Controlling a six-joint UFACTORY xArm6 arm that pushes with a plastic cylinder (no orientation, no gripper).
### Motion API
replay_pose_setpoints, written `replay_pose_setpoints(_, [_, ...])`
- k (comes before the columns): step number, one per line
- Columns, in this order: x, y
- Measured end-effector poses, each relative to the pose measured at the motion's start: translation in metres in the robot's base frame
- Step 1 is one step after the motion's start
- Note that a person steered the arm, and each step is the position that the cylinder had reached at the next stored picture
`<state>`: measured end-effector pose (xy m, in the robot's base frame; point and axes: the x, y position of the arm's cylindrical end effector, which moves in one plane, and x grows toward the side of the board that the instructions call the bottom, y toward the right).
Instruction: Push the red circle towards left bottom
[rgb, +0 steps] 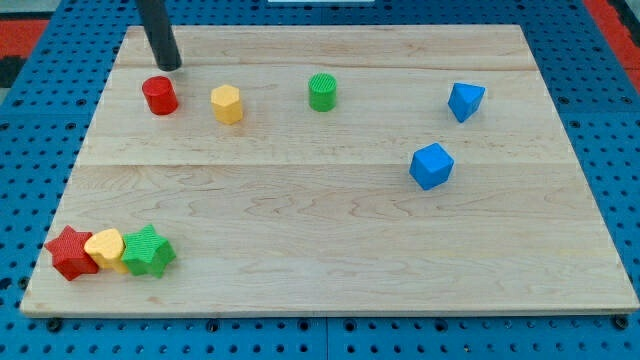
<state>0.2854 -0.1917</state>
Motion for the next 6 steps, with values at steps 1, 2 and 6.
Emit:
replay_pose_setpoints(1, [0.05, 0.008])
replay_pose_setpoints(2, [0.104, -0.004])
replay_pose_setpoints(6, [0.118, -0.034])
